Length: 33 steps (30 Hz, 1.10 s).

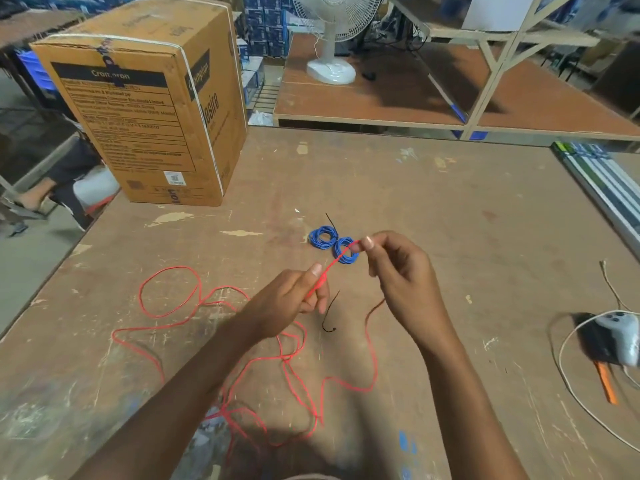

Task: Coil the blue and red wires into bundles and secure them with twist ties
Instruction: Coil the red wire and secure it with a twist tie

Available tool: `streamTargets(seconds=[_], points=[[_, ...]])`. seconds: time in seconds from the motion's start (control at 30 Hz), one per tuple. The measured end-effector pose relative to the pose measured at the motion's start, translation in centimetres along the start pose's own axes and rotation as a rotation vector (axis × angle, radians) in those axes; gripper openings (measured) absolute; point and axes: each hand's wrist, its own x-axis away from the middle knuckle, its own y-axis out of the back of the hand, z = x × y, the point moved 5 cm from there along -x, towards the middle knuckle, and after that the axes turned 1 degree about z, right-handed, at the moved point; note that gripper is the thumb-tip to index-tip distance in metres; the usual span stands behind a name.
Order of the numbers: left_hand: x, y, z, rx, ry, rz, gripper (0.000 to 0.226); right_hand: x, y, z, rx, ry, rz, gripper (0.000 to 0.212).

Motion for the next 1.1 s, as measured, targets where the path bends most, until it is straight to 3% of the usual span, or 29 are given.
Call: streamTargets(seconds=[0.13,0.27,0.37,0.5,0.6,0.73,0.87,1.1], points=[[0.6,-1.8,-0.9,0.294,-0.012,0.010,0.059,-3.1,-0.7,-2.5,-0.023,0.006,-0.102,0.014],[0.8,-2.1,-4.0,0.447,-0.111,0.024,0.047,-2.4,-4.1,-6.0,-0.143,-0.101,0.021,0.008],[0.3,-1.2,-6.6,0.515,-0.087,-0.118,0.047,0.3,-6.9,-7.8,-0.282,-0.166,0.111,0.019],[-0.4,0.1,-4.7,0.452,-0.145,-0.130,0.049,3.9,-9.5,-7.8,-0.323,-0.186,0.096,0.018],[-1.3,1.6,-3.2,0.189,-0.165,-0.306,0.043,5.3,-10.0,-7.4,-0.171,-0.206,0.193,0.018],[-2.0,2.2,-1.3,-0.092,-0.210,-0.367,0.043,5.9,-8.3,-5.1,-0.206,-0.287,0.305,0.020],[-2.1,2.9,1.4,-0.339,-0.137,-0.326,0.042,5.0,-4.2,-2.6,-0.234,-0.277,0.283,0.019],[-0.5,-0.9,1.5,0.075,-0.002,0.069,0.052,-0.2,0.3,-1.6,-0.038,-0.095,0.093,0.025]])
